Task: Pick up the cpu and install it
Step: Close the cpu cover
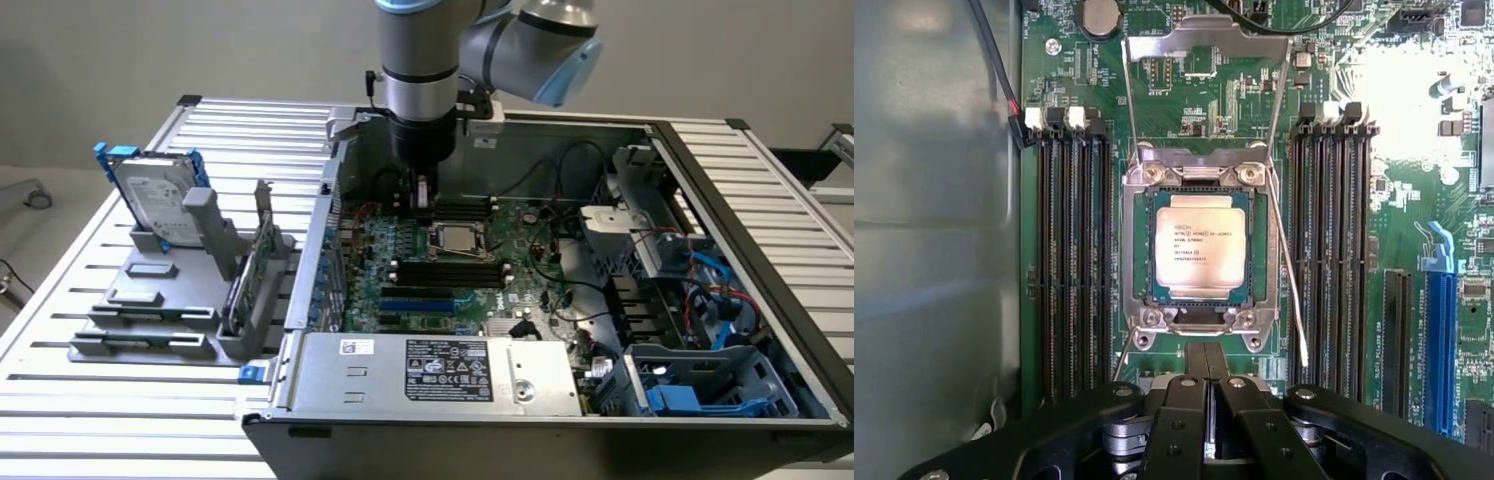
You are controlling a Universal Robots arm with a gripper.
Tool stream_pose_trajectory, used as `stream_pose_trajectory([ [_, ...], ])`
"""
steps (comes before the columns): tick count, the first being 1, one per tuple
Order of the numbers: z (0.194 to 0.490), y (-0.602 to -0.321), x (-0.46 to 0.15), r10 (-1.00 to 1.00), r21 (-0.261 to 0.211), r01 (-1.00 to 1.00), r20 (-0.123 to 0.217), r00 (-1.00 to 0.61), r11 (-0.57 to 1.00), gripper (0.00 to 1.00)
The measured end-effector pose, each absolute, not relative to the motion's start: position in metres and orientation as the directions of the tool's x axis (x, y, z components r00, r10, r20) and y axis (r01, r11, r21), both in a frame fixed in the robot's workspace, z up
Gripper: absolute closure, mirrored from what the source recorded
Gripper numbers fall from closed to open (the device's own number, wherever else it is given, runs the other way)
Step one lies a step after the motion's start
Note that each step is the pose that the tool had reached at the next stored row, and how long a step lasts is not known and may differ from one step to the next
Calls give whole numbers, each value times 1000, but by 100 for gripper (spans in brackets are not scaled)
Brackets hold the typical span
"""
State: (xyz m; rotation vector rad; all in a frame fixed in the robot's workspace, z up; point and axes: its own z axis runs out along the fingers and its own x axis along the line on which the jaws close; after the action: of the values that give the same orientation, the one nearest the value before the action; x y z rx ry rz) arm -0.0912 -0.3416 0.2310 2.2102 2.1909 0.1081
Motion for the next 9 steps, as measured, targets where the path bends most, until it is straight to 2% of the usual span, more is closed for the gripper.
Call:
stream_pose_trajectory([
  [9,253,-342,-58,1000,48,999,30,8,-10,89],
])
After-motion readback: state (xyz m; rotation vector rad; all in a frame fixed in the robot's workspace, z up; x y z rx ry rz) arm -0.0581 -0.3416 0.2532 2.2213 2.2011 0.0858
